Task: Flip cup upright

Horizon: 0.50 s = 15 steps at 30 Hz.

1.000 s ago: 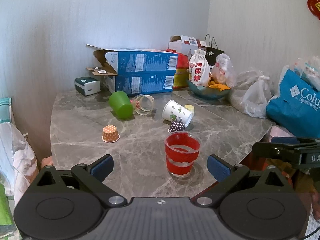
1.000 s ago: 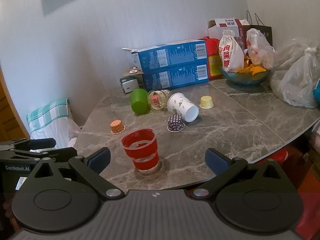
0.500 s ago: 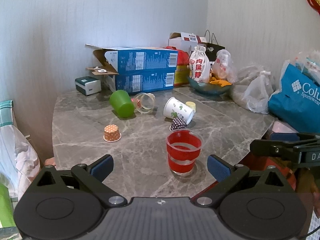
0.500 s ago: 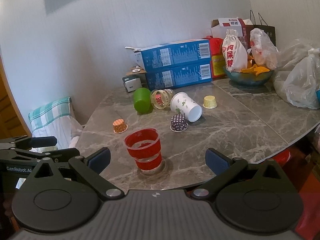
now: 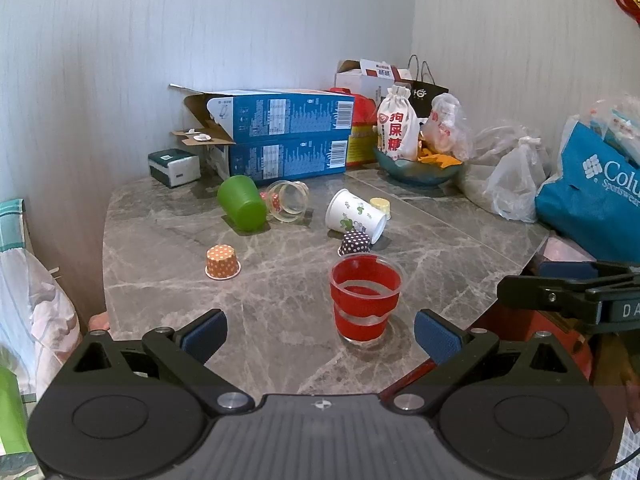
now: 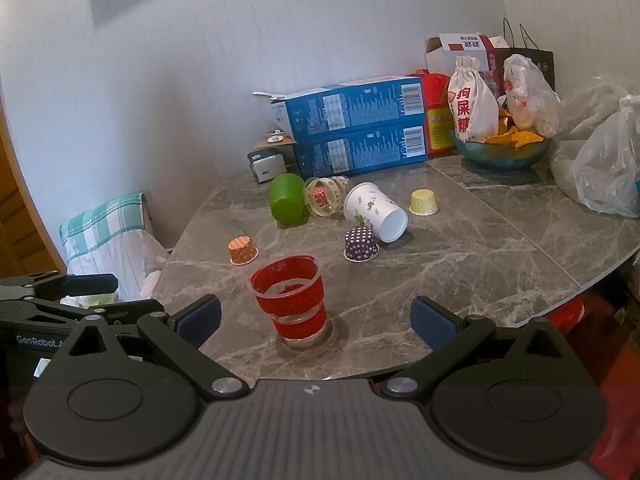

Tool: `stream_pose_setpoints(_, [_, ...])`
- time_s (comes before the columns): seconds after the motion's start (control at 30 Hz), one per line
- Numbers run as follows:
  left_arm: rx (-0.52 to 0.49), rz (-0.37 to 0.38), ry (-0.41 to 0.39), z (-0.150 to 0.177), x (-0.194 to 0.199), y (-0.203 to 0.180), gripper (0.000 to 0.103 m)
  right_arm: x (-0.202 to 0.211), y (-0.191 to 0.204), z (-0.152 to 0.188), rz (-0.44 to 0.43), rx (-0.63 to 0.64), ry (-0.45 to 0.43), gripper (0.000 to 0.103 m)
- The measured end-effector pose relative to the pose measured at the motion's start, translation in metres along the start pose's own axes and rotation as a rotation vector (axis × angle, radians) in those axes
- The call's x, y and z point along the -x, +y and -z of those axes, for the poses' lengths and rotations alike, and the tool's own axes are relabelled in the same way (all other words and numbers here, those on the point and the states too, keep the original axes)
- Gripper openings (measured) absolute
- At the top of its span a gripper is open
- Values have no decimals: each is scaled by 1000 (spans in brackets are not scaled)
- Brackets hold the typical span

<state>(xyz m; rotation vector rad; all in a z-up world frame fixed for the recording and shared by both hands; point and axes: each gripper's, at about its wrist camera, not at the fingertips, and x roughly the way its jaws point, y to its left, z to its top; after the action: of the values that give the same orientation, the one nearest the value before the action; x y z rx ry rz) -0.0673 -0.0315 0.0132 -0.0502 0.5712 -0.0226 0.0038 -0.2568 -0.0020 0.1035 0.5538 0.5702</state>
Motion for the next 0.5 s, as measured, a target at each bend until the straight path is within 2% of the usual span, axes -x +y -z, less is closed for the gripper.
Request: stream_pose_setpoints(0.5, [16, -2, -4, 2, 6, 2, 101, -1, 1, 2, -2, 6, 12, 102])
